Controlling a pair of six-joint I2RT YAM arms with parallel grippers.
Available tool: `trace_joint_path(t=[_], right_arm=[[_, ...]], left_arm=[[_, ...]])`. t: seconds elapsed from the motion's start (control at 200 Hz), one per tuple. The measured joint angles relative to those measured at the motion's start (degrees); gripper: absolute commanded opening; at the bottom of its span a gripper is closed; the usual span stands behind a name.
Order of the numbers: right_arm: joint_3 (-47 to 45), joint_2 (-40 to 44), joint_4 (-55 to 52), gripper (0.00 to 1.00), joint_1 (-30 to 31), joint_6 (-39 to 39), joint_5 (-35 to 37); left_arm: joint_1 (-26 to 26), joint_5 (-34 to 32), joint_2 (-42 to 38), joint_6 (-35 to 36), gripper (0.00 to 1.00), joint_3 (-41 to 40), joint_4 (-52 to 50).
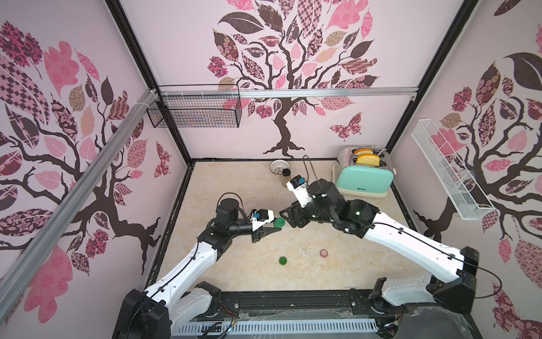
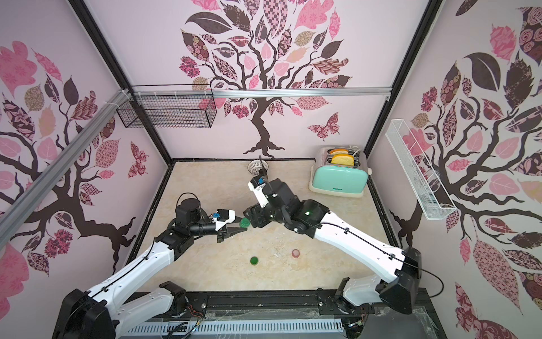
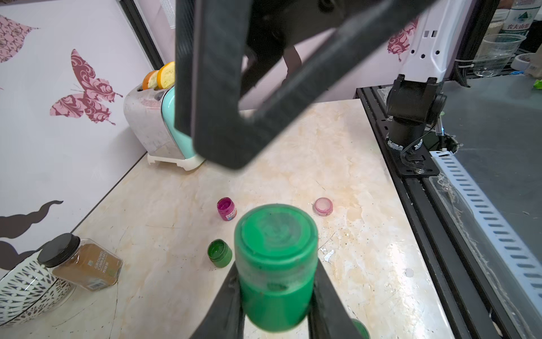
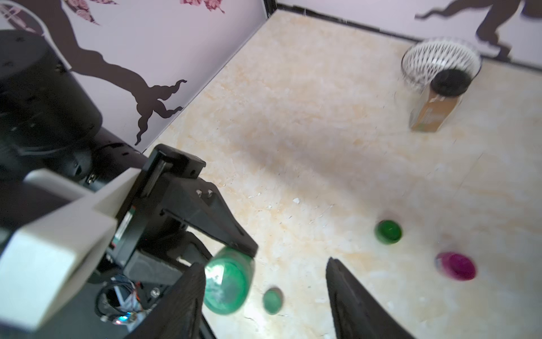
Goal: Close the paint jar lid
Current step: Screw the lid onto the paint jar.
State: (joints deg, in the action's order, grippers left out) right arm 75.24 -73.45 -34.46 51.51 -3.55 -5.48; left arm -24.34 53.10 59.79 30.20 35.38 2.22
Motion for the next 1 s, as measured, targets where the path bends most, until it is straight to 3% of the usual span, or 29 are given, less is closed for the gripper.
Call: trace_joint_path(t=[0.175,0.345,0.58,1.0], right_arm=[[-5.40,6.14,-0.79,0.72,-0.26,20.72,-9.77],[-5.35,3.69,-1.29,0.68,0.00,32.20,-13.73],[-3.32,-1.68,-0.63,0.58,0.00,36.85,-15.63],[-2.03,-4.72,0.22,0.36,-0.02,37.44,-17.49]], left_arm=[[0.00,2.12,0.00,0.00,0.27,0.00,0.39],[0.00,4.09,0.07,-0.02,0.27,0.00,0.72],[0.00,4.68,0.28,0.00,0.27,0.02,0.70],[0.00,4.66,0.37,0.26,0.27,0.09,0.50]])
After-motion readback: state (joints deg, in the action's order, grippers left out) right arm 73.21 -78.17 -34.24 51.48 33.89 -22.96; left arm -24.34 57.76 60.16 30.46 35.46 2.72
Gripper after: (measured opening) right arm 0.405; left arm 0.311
